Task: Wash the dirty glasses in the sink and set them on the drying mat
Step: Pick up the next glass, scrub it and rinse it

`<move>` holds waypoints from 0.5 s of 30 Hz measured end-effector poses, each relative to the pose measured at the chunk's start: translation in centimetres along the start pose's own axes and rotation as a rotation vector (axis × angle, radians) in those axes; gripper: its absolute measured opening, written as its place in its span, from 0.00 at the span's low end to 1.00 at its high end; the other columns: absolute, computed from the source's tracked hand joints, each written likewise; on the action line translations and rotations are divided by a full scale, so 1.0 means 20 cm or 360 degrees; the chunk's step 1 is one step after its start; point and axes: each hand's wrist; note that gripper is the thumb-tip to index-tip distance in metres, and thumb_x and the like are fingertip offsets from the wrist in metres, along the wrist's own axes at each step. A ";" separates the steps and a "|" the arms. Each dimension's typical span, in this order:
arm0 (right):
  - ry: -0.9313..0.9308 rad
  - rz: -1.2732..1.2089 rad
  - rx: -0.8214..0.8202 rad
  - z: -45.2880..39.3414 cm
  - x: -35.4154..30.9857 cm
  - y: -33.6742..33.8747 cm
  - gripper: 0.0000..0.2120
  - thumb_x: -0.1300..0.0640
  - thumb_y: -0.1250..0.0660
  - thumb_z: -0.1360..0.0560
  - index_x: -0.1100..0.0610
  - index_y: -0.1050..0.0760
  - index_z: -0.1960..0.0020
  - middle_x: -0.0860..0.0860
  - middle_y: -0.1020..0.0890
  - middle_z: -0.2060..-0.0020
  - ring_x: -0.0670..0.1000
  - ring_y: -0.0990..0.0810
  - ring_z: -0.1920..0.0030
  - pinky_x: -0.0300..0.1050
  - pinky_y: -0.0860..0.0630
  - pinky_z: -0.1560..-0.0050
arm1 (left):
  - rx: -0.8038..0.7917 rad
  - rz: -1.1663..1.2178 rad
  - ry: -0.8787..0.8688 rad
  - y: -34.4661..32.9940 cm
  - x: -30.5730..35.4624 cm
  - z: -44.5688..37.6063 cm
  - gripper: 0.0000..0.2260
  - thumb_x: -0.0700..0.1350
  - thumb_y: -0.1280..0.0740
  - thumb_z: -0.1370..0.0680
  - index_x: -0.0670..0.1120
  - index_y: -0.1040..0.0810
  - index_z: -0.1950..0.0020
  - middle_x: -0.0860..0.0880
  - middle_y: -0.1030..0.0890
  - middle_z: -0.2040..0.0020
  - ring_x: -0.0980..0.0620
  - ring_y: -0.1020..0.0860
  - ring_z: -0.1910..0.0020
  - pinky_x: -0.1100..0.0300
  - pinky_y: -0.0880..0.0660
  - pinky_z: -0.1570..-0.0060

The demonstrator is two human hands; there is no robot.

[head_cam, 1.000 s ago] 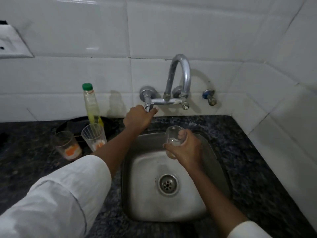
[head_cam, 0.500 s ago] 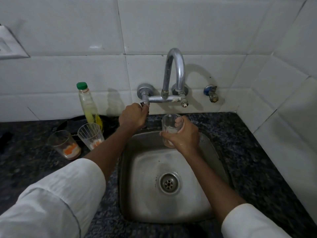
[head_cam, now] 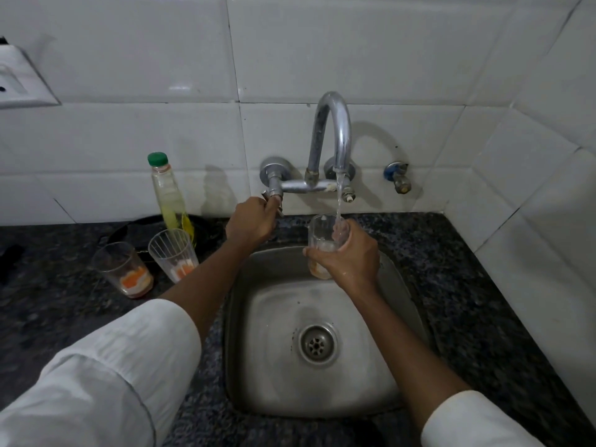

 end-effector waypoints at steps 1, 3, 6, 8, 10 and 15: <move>-0.0004 -0.0004 0.0003 0.00 0.00 0.01 0.24 0.45 0.18 0.44 0.50 0.28 0.56 0.43 0.23 0.63 0.42 0.26 0.64 0.35 0.34 0.67 | -0.0021 0.0214 0.0082 0.00 0.01 0.04 0.29 0.67 0.46 0.23 0.45 0.18 0.59 0.44 0.15 0.61 0.43 0.18 0.61 0.49 0.21 0.54; -0.0012 -0.0024 0.0018 0.01 0.01 0.01 0.24 0.45 0.18 0.44 0.50 0.27 0.58 0.43 0.23 0.64 0.41 0.26 0.65 0.36 0.35 0.68 | -0.0157 0.0725 0.0377 -0.07 0.02 0.16 0.25 0.66 0.43 0.22 0.46 0.19 0.50 0.44 0.16 0.54 0.46 0.19 0.58 0.52 0.23 0.58; -0.0022 -0.0049 0.0060 0.02 0.01 0.02 0.24 0.43 0.19 0.44 0.51 0.27 0.58 0.44 0.22 0.64 0.45 0.25 0.65 0.40 0.33 0.66 | -0.0695 0.1245 0.0814 -0.25 0.02 0.40 0.26 0.67 0.44 0.22 0.49 0.22 0.38 0.43 0.19 0.42 0.44 0.20 0.45 0.49 0.23 0.56; -0.0032 -0.0083 0.0058 0.04 0.01 0.01 0.23 0.43 0.20 0.43 0.50 0.27 0.57 0.42 0.23 0.65 0.42 0.25 0.65 0.38 0.32 0.66 | -0.0867 0.1721 0.0958 -0.37 0.05 0.52 0.29 0.68 0.44 0.22 0.47 0.21 0.36 0.42 0.19 0.41 0.42 0.21 0.43 0.46 0.20 0.54; -0.0061 -0.0143 0.0064 0.06 0.02 0.00 0.22 0.44 0.20 0.42 0.49 0.27 0.55 0.40 0.23 0.64 0.42 0.24 0.64 0.36 0.31 0.66 | -0.0763 0.2207 0.1053 -0.45 0.12 0.58 0.29 0.65 0.44 0.21 0.44 0.22 0.34 0.41 0.18 0.44 0.43 0.20 0.45 0.49 0.19 0.56; 0.0030 -0.0092 -0.0240 0.03 0.09 0.06 0.27 0.43 0.22 0.37 0.52 0.29 0.44 0.46 0.23 0.52 0.47 0.23 0.50 0.41 0.26 0.56 | -0.0509 0.2591 0.1059 -0.48 0.20 0.56 0.23 0.56 0.45 0.17 0.40 0.21 0.38 0.41 0.15 0.50 0.46 0.16 0.52 0.53 0.18 0.55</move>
Point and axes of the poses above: each hand's wrist, its own z-axis away from the middle knuckle, its own y-axis out of the back of the hand, x = y × z
